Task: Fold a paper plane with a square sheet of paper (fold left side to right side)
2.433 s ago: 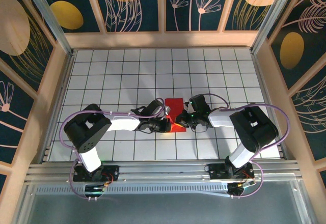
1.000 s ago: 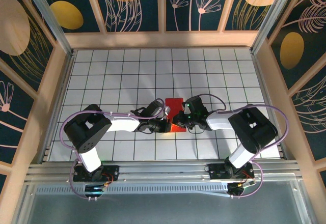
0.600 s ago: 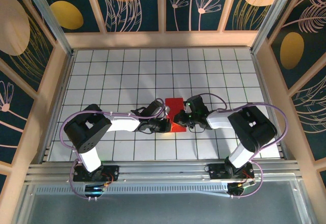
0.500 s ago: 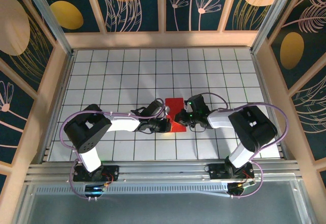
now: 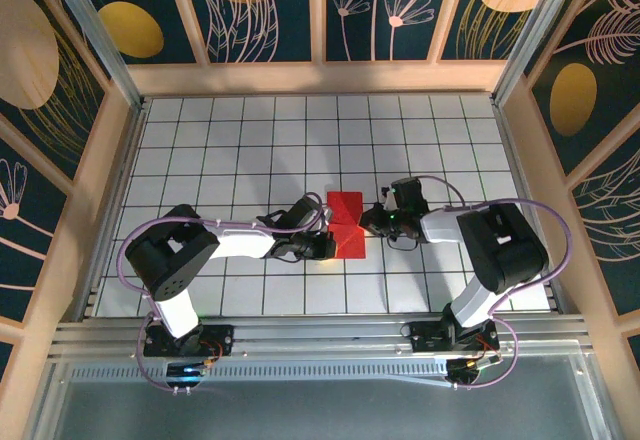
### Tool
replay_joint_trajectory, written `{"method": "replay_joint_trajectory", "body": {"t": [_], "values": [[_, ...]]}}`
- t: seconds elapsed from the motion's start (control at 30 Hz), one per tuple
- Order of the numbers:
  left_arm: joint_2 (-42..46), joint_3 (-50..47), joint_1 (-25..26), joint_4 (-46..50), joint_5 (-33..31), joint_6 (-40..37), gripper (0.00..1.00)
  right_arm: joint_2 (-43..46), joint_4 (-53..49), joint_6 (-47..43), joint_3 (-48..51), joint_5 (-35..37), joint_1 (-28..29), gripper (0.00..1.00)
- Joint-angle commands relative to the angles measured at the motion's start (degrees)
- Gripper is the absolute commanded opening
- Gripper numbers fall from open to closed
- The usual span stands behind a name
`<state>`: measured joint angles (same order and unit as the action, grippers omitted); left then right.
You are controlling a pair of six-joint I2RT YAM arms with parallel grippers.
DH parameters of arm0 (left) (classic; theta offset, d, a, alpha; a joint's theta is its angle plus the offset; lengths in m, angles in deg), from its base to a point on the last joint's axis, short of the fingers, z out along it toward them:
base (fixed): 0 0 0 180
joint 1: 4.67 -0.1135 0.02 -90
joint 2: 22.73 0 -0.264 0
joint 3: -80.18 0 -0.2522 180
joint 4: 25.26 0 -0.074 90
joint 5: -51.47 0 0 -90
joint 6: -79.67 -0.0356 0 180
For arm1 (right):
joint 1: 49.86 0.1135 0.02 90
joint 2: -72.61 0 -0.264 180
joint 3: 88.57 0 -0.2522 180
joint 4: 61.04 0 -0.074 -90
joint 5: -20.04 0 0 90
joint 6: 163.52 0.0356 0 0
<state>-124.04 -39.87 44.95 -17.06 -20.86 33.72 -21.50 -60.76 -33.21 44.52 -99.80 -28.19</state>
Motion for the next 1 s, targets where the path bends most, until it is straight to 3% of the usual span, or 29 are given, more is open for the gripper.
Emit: {"method": "replay_joint_trajectory", "body": {"t": [0.0, 0.23, 0.4, 0.63, 0.97], "values": [[-2.22, -1.98, -0.06, 8.02, -2.82, 0.18, 0.00, -0.51, -4.34, -3.33, -1.35, 4.63, -2.83, 0.00], [-2.17, -1.94, -0.06, 7.92, -2.72, -0.19, 0.00, 7.89, -7.48, -3.34, -1.90, 3.62, -2.72, 0.00], [-2.15, -1.79, -0.06, 8.04, -2.73, -0.38, 0.00, 10.45, -4.80, -0.40, 0.30, 0.49, 1.19, 0.00], [-2.39, -1.55, -0.06, 8.11, -2.79, -0.41, 0.00, 5.17, 3.09, 4.79, 1.27, -1.34, 7.00, 0.00], [-2.05, -0.80, -0.06, 8.07, -2.37, 0.16, 0.00, -1.81, 5.03, 6.27, 0.13, 0.81, 7.44, 0.00]]}}
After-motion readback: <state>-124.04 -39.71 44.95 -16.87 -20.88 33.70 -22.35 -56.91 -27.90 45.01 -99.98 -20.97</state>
